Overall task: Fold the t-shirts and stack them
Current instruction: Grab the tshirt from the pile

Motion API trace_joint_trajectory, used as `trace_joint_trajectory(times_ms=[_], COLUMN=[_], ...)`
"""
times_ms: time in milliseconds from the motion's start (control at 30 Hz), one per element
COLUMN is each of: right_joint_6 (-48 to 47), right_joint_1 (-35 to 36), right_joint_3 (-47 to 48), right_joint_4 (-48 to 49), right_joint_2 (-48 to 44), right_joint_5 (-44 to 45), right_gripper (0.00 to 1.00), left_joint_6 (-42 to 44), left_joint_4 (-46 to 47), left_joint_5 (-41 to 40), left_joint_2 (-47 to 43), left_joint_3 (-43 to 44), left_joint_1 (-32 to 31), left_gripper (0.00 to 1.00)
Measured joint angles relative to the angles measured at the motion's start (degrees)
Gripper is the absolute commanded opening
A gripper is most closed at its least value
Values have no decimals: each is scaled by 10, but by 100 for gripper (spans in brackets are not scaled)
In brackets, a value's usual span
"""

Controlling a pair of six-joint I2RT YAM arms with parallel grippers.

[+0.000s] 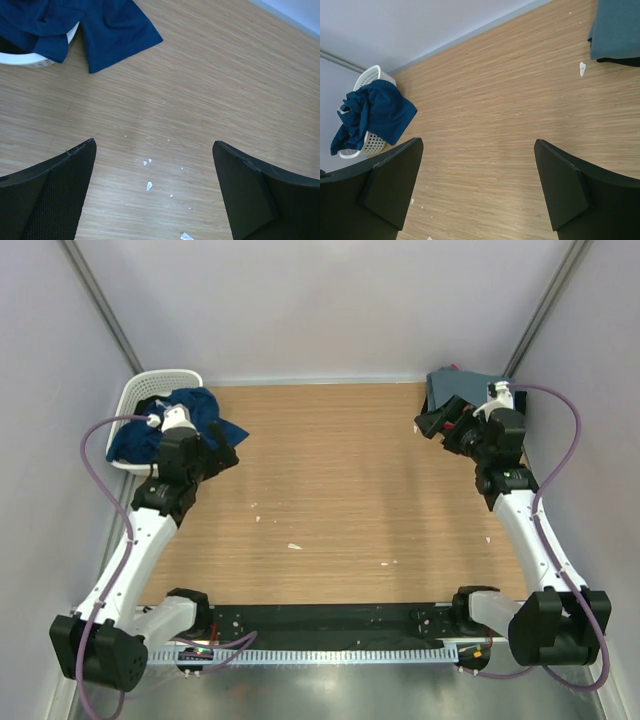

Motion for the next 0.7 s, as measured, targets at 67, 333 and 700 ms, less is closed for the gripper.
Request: trace_joint_trajectory(times_ms=[67, 333, 700], right_joint_6=[1, 3, 10], right_joint_1=[0, 0, 0], right_joint_3=[11, 18, 9], right_joint_4=[-6, -12, -16], right_joint_2=[1, 2, 3], right_joint_5=[7, 22, 35], right_gripper=[100, 100, 100], left_joint_6=[-7, -27, -49], left_joint_4=[-3, -45, 7], left_joint_5=[0, -17, -59], left_joint_2=[-6, 129, 347], left_joint_3=[3, 195, 319], left_joint_1=[0, 10, 139], left_gripper=[100, 100, 100])
